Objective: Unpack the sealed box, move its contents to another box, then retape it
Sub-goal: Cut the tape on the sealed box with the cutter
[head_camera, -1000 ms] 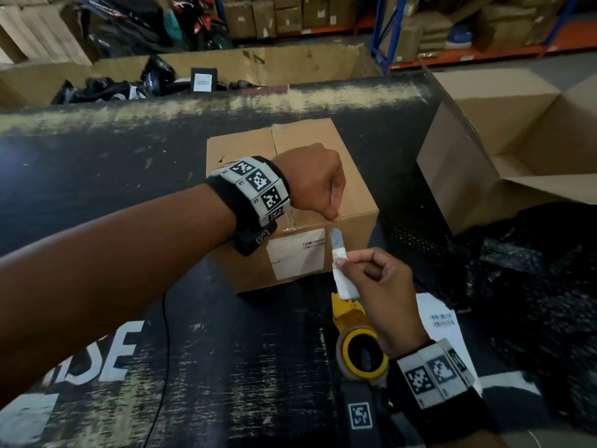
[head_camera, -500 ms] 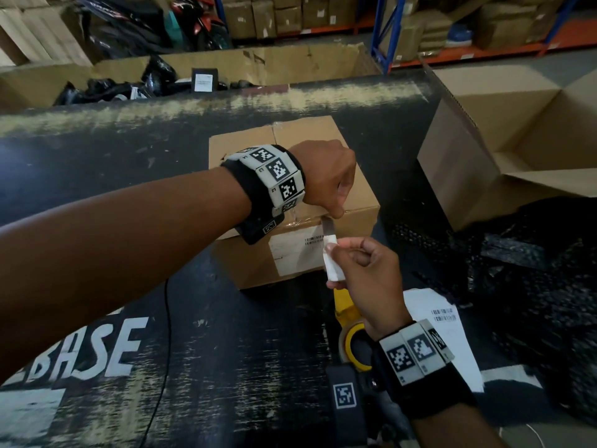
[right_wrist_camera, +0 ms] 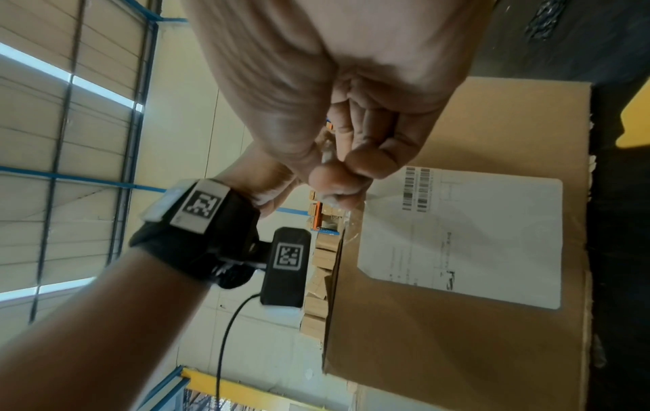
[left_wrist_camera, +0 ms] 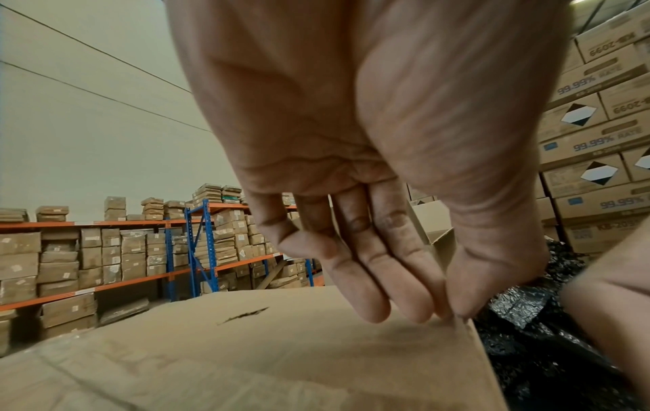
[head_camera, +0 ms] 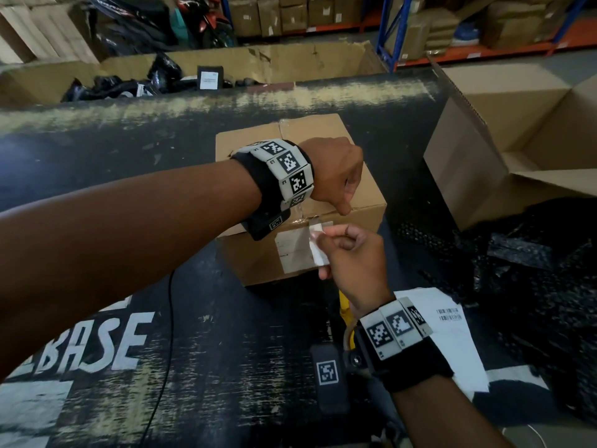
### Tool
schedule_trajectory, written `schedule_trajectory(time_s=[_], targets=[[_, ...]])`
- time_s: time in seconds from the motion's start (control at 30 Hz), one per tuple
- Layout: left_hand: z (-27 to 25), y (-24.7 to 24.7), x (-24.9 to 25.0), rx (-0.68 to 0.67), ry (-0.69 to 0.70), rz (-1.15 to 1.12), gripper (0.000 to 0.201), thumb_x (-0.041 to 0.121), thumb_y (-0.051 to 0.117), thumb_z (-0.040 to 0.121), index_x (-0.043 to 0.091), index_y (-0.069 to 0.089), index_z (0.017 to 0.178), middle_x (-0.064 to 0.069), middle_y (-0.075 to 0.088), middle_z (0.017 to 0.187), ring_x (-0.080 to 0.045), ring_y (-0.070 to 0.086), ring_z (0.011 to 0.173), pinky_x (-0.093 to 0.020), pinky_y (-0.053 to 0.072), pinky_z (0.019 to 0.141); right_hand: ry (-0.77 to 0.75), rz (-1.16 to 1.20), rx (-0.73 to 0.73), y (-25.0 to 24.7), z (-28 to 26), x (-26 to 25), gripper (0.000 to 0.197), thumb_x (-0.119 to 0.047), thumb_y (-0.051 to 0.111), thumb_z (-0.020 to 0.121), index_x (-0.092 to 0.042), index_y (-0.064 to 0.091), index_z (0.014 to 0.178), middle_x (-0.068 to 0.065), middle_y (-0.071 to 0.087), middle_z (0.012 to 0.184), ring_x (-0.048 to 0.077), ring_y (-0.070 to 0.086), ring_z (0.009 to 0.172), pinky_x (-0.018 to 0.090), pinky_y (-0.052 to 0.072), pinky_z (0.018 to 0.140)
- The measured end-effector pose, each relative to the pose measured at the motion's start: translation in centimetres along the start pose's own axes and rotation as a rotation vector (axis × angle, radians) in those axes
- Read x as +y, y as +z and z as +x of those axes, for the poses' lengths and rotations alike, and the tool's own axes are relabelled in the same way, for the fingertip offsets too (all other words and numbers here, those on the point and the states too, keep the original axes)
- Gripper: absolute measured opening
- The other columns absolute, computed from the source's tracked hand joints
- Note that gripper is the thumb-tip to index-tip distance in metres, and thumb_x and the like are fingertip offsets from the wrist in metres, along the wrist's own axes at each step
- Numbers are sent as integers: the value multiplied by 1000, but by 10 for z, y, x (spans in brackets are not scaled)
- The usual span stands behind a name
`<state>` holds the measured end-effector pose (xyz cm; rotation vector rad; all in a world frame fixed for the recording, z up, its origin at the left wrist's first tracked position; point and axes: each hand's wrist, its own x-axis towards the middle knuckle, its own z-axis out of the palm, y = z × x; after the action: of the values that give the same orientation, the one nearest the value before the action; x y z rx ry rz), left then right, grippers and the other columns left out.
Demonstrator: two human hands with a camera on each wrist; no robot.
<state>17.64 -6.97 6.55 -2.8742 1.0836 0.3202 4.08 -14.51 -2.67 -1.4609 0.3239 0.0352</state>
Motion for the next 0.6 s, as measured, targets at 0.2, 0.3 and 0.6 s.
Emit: schedule_trajectory(time_s=[0.2,0.3,0.6], targets=[[1,1,-1,-2,-6,-17,19,42,84,74,25,79,82,8,73,79,-12,65,77,-26,42,61,7,39,-24,10,-9,7,18,-16,75,89,-3,65,97,12,75,73,15,56,36,29,49,44],[1,2,-2,3,-4,-22,18,41,83,74,25,79,82,10,73,78,-11,65,77,-26,42,60,-13,37,-4,12,-4,7,19,-17,76,88,-4,66,97,14,75,75,15,56,37,30,49,45],[-2,3,-2,26,14,-18,18,40,82,74,24,79,81,11,71,74,-11,66,75,-25,45,62,-138,11,37,12,-12,10,18,-14,75,89,-12,67,105,12,73,68,16,58,37,30,50,45]])
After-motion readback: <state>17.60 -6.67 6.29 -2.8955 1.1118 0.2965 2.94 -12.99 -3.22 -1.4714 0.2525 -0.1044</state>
